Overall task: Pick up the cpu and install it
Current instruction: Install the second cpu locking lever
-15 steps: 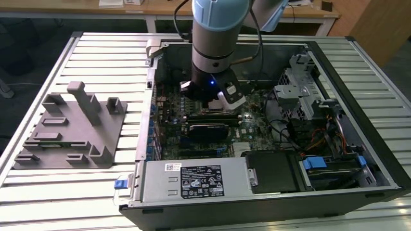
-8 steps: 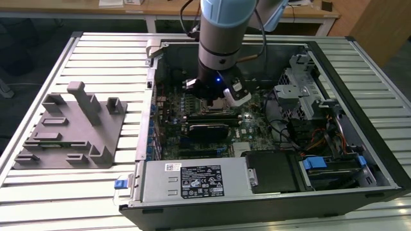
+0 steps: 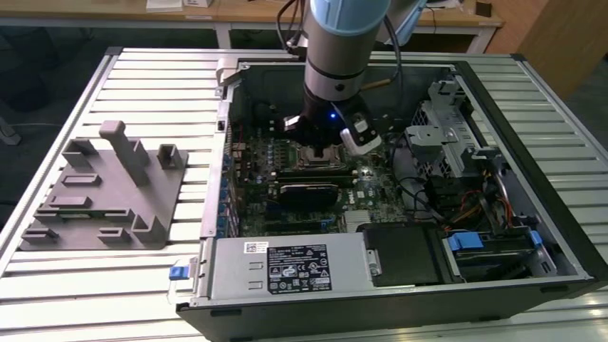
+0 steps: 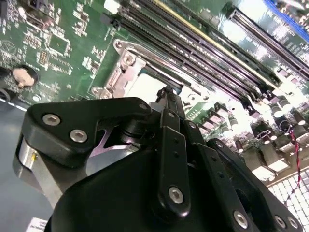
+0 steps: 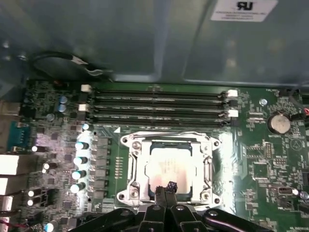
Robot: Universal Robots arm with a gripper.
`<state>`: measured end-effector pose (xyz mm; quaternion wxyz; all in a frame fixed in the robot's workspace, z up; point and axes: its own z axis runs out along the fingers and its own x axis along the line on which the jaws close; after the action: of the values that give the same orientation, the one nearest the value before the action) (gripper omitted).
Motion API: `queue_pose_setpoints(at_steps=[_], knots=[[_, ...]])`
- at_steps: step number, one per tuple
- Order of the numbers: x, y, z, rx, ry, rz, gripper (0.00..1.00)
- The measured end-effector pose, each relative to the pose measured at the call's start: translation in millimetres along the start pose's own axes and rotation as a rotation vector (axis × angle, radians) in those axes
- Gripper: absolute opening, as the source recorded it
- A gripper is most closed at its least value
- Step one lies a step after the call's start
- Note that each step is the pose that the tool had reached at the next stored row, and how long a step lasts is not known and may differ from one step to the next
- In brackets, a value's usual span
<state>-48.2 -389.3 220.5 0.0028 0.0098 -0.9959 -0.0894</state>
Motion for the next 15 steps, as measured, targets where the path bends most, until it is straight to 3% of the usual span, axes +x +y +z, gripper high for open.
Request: queue_pose_setpoints(at_steps=[3,7,13,15], knots=[[-1.7,2.9,0.5,0.0194,-0.0004,0.004,0.11],[-2.9,12.7,2.3,0.033,-0.0003,0.005,0.11],[-7.3,20.2,3.9,0.0559,-0.0007,0.01,0.11],[-7.4,20.7,4.1,0.0586,-0.0008,0.01,0.11]])
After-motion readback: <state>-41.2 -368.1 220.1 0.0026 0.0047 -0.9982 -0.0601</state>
